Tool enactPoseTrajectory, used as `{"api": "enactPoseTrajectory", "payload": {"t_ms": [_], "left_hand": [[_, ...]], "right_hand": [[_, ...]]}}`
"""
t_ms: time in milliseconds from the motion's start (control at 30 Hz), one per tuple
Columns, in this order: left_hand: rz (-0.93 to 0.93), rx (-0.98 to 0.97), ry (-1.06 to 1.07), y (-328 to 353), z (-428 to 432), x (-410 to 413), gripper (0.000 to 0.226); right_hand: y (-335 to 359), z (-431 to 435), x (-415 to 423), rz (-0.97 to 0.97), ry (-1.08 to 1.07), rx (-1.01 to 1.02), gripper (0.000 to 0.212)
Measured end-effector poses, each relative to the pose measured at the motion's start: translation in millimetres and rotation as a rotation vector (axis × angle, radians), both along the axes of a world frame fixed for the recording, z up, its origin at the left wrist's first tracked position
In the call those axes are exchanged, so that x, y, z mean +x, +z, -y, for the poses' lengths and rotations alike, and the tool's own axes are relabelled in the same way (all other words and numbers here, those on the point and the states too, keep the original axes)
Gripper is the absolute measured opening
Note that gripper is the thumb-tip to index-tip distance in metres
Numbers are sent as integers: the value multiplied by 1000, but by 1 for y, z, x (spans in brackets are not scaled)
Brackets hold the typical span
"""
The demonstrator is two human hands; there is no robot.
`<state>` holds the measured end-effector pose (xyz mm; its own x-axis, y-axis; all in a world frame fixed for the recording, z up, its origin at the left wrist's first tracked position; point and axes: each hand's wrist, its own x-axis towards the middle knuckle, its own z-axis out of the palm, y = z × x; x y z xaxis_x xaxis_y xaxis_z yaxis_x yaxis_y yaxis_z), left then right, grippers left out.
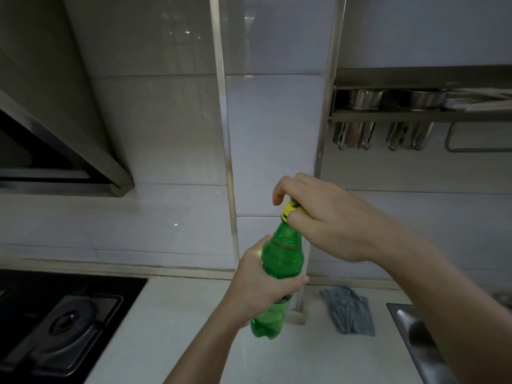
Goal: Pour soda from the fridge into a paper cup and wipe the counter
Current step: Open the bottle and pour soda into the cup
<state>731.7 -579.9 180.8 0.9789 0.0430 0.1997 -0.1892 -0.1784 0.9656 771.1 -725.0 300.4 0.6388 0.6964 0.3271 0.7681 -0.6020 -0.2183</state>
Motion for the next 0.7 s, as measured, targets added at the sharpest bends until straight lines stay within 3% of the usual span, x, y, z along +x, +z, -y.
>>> {"api": "enactPoseTrajectory", "payload": {"t_ms": [133, 267, 467, 700], "left_hand": [[13, -4, 1, -1, 6, 0, 42], [18, 23, -5, -3, 7, 0, 43], [-5, -17, -7, -8, 6, -3, 42], [-28, -13, -53, -30, -1, -10, 60]], "right_hand": [[-3, 2, 1, 184, -155, 13, 51], [-4, 10, -2, 93, -49, 23, 26], [-9, 9, 0, 140, -132, 5, 58], [-25, 20, -1, 62, -77, 89, 36]]}}
